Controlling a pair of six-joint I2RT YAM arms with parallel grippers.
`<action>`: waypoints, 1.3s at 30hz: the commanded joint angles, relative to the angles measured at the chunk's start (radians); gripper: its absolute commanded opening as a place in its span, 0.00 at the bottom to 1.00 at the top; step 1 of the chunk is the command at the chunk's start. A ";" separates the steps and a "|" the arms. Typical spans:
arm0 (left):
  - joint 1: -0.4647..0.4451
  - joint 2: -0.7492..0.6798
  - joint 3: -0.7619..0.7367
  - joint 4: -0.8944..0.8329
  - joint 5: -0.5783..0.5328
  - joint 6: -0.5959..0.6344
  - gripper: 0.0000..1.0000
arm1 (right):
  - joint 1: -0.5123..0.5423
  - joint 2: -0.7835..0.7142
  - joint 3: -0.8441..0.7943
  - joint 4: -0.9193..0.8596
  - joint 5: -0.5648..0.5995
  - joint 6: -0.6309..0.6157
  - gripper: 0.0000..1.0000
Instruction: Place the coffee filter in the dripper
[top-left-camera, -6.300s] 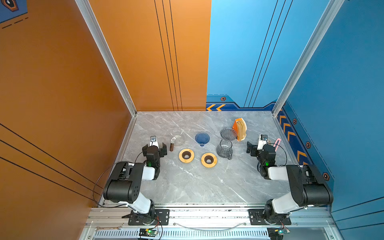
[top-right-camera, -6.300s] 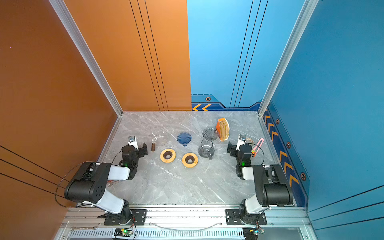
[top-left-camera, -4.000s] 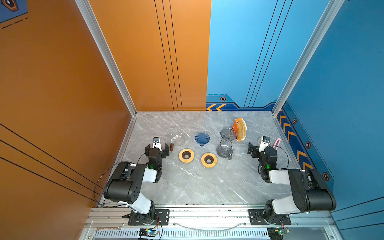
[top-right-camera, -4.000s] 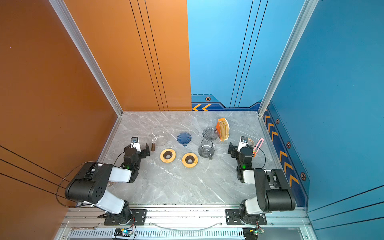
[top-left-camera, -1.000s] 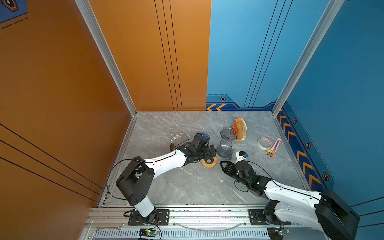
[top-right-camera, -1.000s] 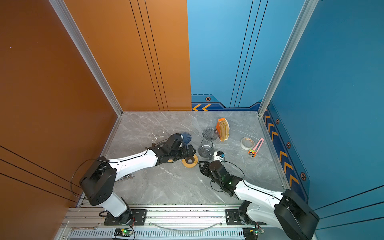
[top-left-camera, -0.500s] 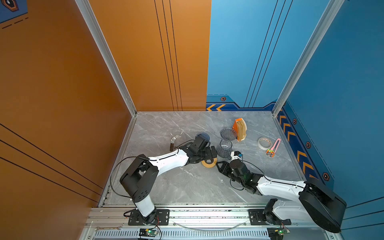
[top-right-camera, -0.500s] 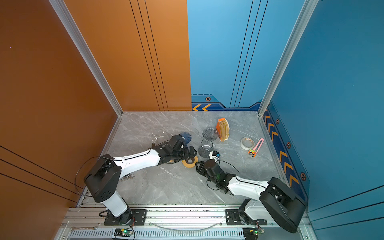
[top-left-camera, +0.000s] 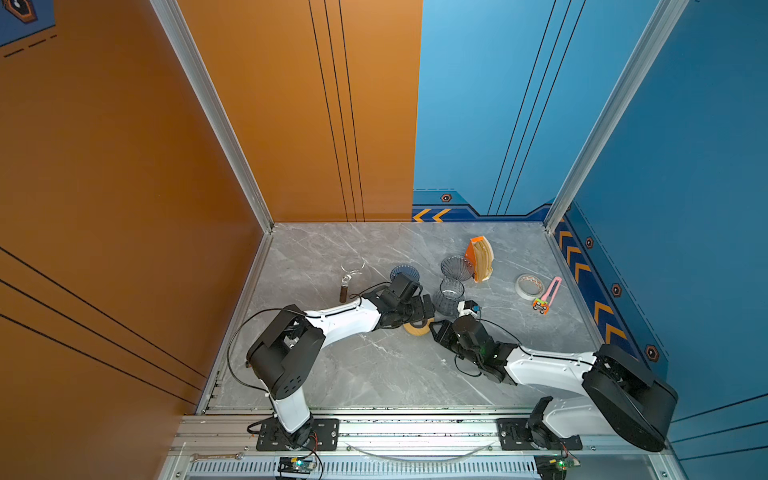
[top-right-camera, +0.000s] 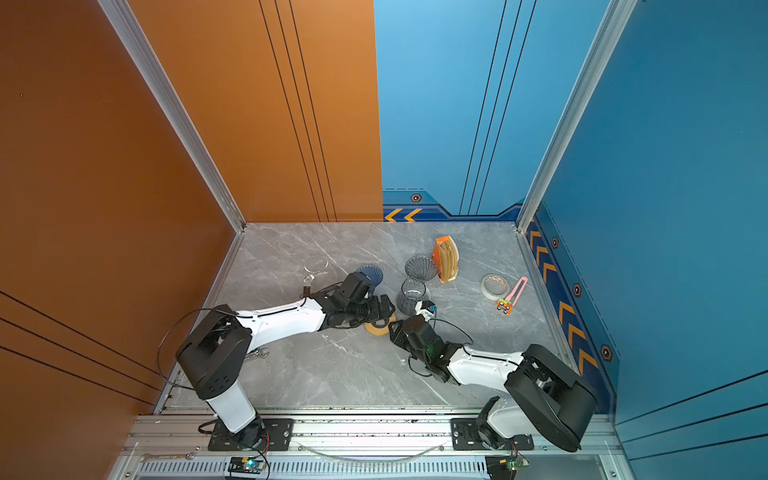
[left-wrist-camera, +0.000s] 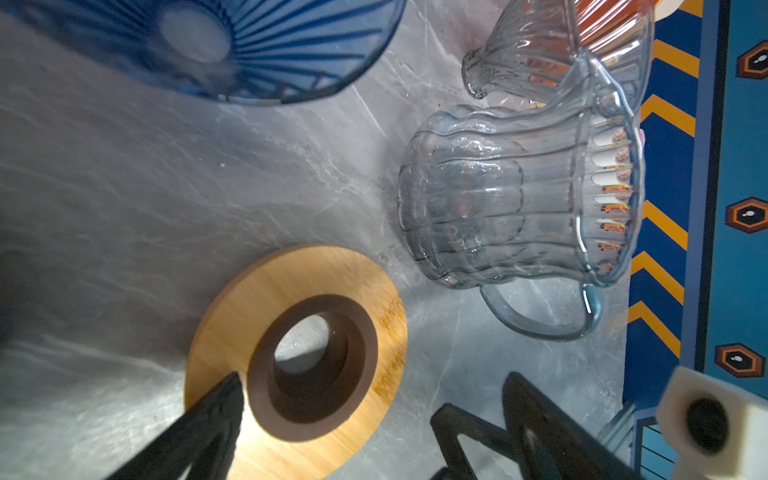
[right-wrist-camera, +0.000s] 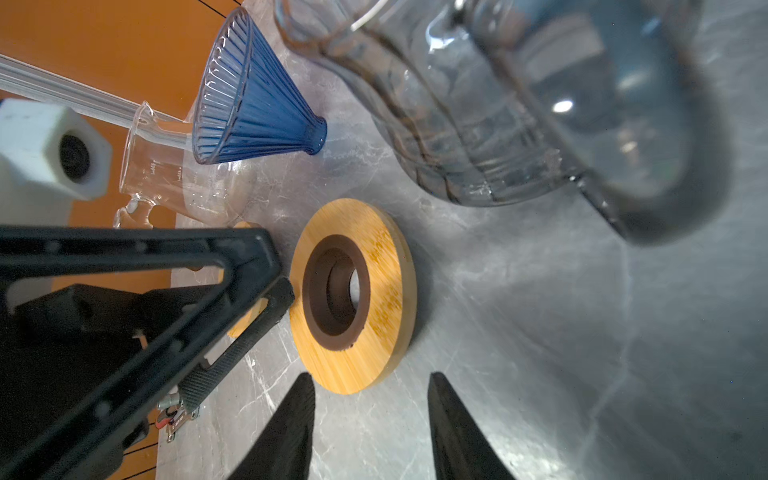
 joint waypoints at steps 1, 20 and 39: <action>-0.001 0.012 0.023 0.002 0.002 -0.008 0.98 | 0.004 0.031 0.034 0.031 0.026 0.005 0.43; 0.005 0.007 0.000 -0.012 -0.052 0.004 0.98 | -0.008 0.104 0.062 0.024 0.040 0.005 0.40; 0.019 0.048 -0.011 0.019 -0.032 0.001 0.98 | -0.037 0.176 0.063 0.107 0.008 -0.002 0.39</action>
